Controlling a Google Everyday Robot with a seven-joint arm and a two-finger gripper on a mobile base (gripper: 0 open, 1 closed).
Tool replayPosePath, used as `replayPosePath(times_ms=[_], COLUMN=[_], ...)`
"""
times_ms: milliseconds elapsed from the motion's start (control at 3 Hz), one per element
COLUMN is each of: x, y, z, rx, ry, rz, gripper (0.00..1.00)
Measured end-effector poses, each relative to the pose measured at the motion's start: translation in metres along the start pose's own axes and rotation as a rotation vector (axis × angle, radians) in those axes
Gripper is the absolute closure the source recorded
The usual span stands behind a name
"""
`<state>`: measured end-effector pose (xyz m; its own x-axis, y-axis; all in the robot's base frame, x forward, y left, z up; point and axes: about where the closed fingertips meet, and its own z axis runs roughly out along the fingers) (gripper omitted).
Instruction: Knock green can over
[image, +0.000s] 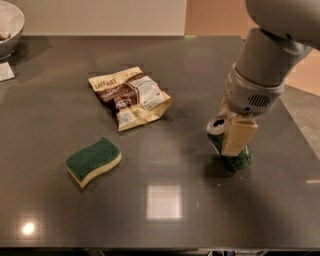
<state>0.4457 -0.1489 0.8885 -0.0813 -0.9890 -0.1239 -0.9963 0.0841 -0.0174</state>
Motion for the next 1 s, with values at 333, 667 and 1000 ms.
replayPosePath(times_ms=[333, 667, 1000], x=[-0.011, -0.021, -0.030], y=[0.000, 0.000, 0.001], z=[0.004, 0.012, 0.019], rx=[-0.011, -0.026, -0.037], ry=[0.039, 0.059, 0.062], rz=[-0.031, -0.054, -0.070], gripper=[0.83, 0.59, 0.35])
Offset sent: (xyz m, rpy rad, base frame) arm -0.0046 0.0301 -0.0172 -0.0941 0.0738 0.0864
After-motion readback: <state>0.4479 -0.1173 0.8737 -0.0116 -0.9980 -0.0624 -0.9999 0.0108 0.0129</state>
